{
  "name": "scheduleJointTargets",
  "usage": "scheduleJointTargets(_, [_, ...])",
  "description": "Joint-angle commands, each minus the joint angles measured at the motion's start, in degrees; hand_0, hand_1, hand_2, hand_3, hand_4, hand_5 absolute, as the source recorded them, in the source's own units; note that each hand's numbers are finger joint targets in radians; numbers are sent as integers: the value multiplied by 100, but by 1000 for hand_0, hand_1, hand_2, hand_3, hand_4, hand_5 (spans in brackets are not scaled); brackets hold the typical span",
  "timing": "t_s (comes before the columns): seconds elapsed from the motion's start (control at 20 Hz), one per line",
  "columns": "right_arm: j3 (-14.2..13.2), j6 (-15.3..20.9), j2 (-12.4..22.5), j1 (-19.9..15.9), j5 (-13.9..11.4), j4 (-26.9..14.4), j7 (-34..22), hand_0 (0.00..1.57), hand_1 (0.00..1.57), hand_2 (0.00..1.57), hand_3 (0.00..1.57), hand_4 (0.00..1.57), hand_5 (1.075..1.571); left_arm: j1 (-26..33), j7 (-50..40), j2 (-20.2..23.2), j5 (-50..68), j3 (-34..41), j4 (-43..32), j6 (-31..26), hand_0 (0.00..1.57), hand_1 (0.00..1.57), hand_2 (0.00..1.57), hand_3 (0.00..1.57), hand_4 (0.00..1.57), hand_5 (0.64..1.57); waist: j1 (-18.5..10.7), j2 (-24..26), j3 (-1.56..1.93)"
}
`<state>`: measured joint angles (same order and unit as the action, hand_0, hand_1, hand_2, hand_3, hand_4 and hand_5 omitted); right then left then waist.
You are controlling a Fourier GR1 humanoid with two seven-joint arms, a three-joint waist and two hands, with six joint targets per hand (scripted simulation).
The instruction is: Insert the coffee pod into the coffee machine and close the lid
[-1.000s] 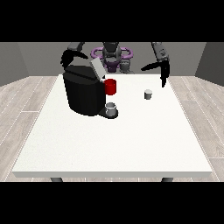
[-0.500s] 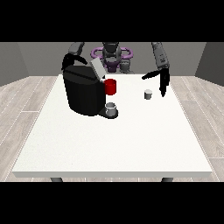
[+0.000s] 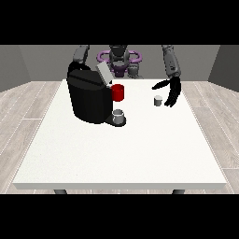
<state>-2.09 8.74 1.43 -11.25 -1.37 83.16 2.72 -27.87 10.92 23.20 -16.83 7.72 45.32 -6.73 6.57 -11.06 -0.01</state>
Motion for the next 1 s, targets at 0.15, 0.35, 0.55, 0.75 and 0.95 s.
scheduleJointTargets(0.15, [-26, 56, 39, -150, -63, -72, 14, 0, 0, 0, 0, 427, 1571, -90, 303, 165, -670, -256, -513, 421, 634, 634, 756, 487, 0, 1571, 109, -187, -1])
scheduleJointTargets(0.35, [183, 22, -49, -37, -81, 96, -363, 0, 0, 0, 0, 435, 1571, -194, 419, 139, -934, -342, -877, 556, 536, 536, 692, 440, 0, 1571, 230, 2, -2])
scheduleJointTargets(0.55, [-81, -69, 69, -158, 72, -335, -67, 0, 0, 0, 0, 476, 1571, -362, 275, 131, -1196, -463, -847, 635, 673, 673, 809, 551, 0, 1571, 79, 97, 0])
scheduleJointTargets(0.75, [67, 23, -47, 74, -22, -142, -9, 0, 0, 0, 0, 487, 1571, -491, 581, 192, -1222, -228, -1115, 1076, 686, 686, 849, 651, 288, 1571, 232, 30, -1])
scheduleJointTargets(0.95, [222, 25, -104, 18, -93, 44, -13, 0, 0, 0, 0, 513, 1571, -469, 978, 200, -1404, -171, -1383, 1657, 836, 836, 974, 748, 380, 1571, 301, -242, -3])
